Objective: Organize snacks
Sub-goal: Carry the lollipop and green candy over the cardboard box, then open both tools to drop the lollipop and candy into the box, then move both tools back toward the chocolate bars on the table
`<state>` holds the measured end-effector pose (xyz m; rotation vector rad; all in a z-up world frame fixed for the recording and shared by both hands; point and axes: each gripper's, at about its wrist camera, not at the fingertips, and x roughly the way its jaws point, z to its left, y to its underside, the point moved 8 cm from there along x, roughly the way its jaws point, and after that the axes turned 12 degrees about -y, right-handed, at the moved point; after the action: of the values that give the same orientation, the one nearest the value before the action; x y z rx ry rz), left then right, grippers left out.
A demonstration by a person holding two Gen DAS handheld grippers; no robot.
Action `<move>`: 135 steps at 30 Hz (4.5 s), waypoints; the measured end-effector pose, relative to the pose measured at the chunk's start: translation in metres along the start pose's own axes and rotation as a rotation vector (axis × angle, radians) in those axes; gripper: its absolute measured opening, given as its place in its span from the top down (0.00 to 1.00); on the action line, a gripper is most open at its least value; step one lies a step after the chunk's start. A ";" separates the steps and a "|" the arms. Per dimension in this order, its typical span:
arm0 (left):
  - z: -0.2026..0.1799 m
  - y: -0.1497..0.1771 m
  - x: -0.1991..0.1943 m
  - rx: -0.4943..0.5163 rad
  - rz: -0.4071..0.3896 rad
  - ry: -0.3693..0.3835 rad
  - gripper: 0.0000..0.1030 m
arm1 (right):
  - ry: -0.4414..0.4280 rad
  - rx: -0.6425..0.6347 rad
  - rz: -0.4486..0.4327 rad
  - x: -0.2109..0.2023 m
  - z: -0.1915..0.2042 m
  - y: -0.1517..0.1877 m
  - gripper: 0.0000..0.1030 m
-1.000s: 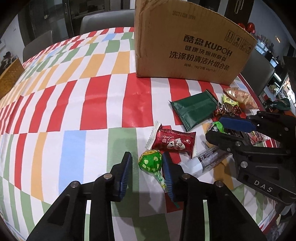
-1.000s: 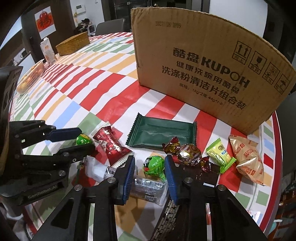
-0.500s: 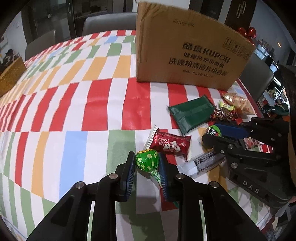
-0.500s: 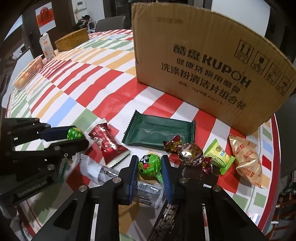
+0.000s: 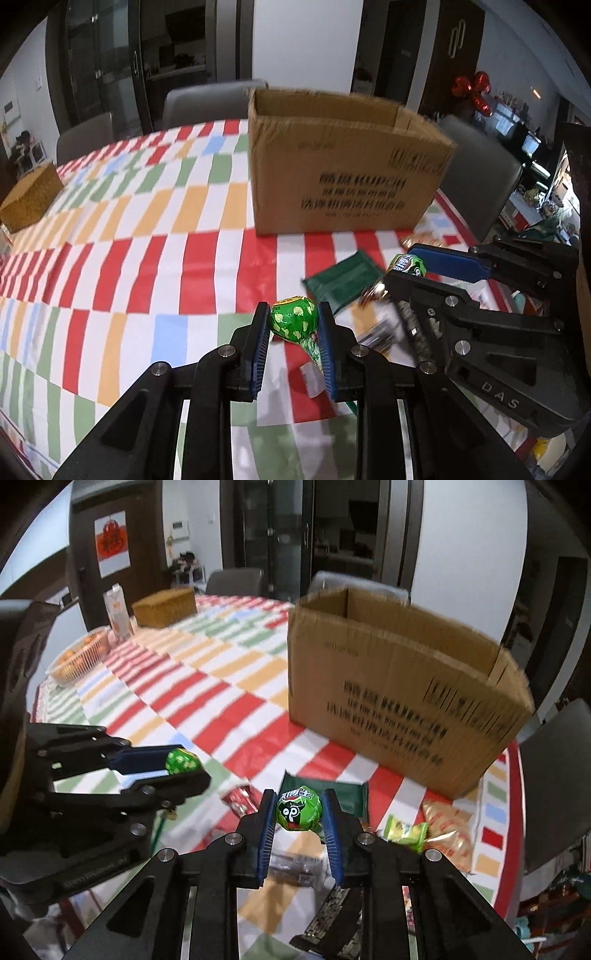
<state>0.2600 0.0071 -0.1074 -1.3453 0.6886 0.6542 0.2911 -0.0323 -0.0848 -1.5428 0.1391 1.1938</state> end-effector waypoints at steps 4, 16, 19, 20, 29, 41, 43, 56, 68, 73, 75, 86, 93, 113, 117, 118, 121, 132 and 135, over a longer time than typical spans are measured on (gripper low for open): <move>-0.003 -0.015 -0.022 0.001 -0.052 0.003 0.75 | 0.001 -0.011 -0.050 -0.021 0.005 -0.012 0.75; -0.012 -0.062 -0.074 0.016 -0.201 -0.012 0.75 | 0.014 -0.011 -0.173 -0.074 0.002 -0.039 0.75; -0.016 -0.074 -0.082 0.024 -0.228 -0.015 0.75 | 0.022 -0.012 -0.202 -0.086 0.001 -0.045 0.75; -0.016 -0.076 -0.084 0.025 -0.234 -0.016 0.75 | 0.025 -0.013 -0.208 -0.089 0.000 -0.047 0.75; -0.022 -0.108 -0.083 0.008 -0.239 0.015 0.75 | 0.042 0.018 -0.264 -0.109 -0.022 -0.071 0.75; -0.026 -0.155 -0.069 0.015 -0.242 0.015 0.75 | 0.064 0.073 -0.272 -0.108 -0.063 -0.104 0.75; -0.027 -0.164 -0.066 0.020 -0.244 0.018 0.75 | 0.068 0.079 -0.271 -0.108 -0.070 -0.108 0.75; -0.020 -0.213 -0.016 -0.009 -0.178 0.051 0.75 | 0.104 0.131 -0.223 -0.080 -0.110 -0.141 0.75; -0.025 -0.222 0.035 0.000 -0.105 0.034 0.75 | 0.112 0.162 -0.158 -0.042 -0.138 -0.145 0.75; -0.020 -0.221 0.037 -0.012 -0.123 -0.036 0.48 | 0.147 0.157 -0.161 -0.039 -0.141 -0.144 0.72; -0.015 -0.219 0.031 -0.016 -0.141 -0.067 0.45 | 0.191 0.151 -0.171 -0.043 -0.142 -0.143 0.53; -0.013 -0.185 -0.025 0.018 -0.227 -0.079 0.40 | 0.192 0.096 -0.229 -0.080 -0.111 -0.122 0.46; -0.012 -0.157 -0.056 0.022 -0.253 -0.056 0.39 | 0.165 0.088 -0.253 -0.099 -0.087 -0.100 0.46; -0.032 -0.063 -0.087 0.114 -0.225 -0.008 0.38 | 0.128 0.104 -0.183 -0.111 -0.044 -0.023 0.42; -0.036 -0.044 -0.083 0.135 -0.215 0.016 0.38 | 0.122 0.139 -0.169 -0.105 -0.041 -0.008 0.41; -0.037 -0.040 -0.081 0.140 -0.210 0.022 0.38 | 0.124 0.149 -0.163 -0.103 -0.040 -0.003 0.40; -0.039 -0.030 -0.076 0.157 -0.199 0.030 0.38 | 0.126 0.167 -0.148 -0.096 -0.039 0.009 0.40; -0.046 0.003 -0.053 0.273 -0.172 0.088 0.38 | 0.167 0.190 -0.100 -0.076 -0.028 0.042 0.36; -0.048 0.014 -0.042 0.304 -0.139 0.121 0.39 | 0.179 0.193 -0.082 -0.070 -0.028 0.049 0.36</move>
<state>0.2190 -0.0403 -0.0886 -1.1441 0.7518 0.3425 0.2427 -0.1062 -0.0707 -1.4684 0.2982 0.9488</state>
